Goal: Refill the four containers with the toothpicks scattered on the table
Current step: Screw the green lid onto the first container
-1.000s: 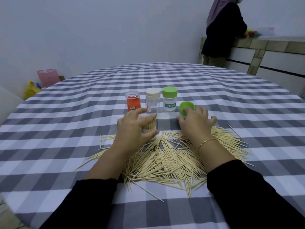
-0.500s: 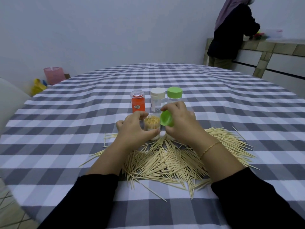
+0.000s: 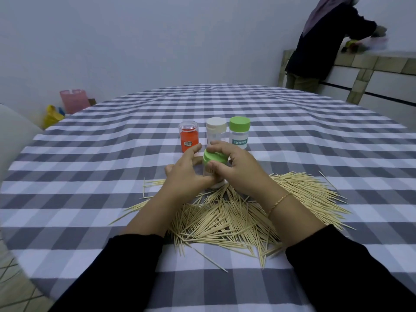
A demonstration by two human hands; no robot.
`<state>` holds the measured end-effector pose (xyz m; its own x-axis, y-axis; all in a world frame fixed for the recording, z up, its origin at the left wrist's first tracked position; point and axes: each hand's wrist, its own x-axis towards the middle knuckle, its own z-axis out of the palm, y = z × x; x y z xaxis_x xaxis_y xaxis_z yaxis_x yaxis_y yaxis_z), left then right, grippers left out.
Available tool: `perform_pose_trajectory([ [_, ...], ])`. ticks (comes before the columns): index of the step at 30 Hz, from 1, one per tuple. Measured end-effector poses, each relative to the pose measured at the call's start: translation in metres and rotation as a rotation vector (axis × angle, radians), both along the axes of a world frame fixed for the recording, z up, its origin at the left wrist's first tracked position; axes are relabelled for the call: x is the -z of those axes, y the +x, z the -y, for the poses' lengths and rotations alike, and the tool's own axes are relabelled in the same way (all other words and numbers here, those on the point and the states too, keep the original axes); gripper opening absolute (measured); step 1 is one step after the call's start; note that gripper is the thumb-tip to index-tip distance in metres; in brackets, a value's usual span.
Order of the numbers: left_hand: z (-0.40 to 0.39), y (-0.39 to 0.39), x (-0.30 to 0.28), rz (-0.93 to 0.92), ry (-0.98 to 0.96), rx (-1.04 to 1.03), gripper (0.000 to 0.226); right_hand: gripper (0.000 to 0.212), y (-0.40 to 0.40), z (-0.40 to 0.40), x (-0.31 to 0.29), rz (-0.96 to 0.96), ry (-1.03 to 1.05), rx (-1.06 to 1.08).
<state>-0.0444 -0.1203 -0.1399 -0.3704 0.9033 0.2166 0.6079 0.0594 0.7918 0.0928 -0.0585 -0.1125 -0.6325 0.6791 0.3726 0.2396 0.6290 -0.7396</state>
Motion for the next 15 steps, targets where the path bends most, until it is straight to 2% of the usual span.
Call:
perform_pose_trajectory([
  [3,-0.0007,0.0006,0.0011,0.062,-0.009,0.008,0.102,0.036,-0.0001,-0.0008,-0.0011,0.011,-0.011,-0.02],
  [7,-0.0046,0.0007,0.005,0.08,0.018,0.011,0.08,0.03,-0.0008,-0.0019,-0.003,0.0,-0.1,-0.076],
  [10,-0.0049,0.0011,0.0037,0.032,0.008,0.009,0.083,0.03,-0.0041,-0.0055,-0.0042,0.04,-0.029,-0.002],
  [13,-0.0056,0.0012,0.0028,0.012,-0.008,0.02,0.093,0.053,-0.0093,-0.0065,-0.0008,0.097,0.07,0.16],
  [15,-0.0072,0.0009,0.0044,0.001,-0.007,0.013,0.09,0.072,-0.0089,-0.0048,0.0014,0.091,0.066,0.168],
])
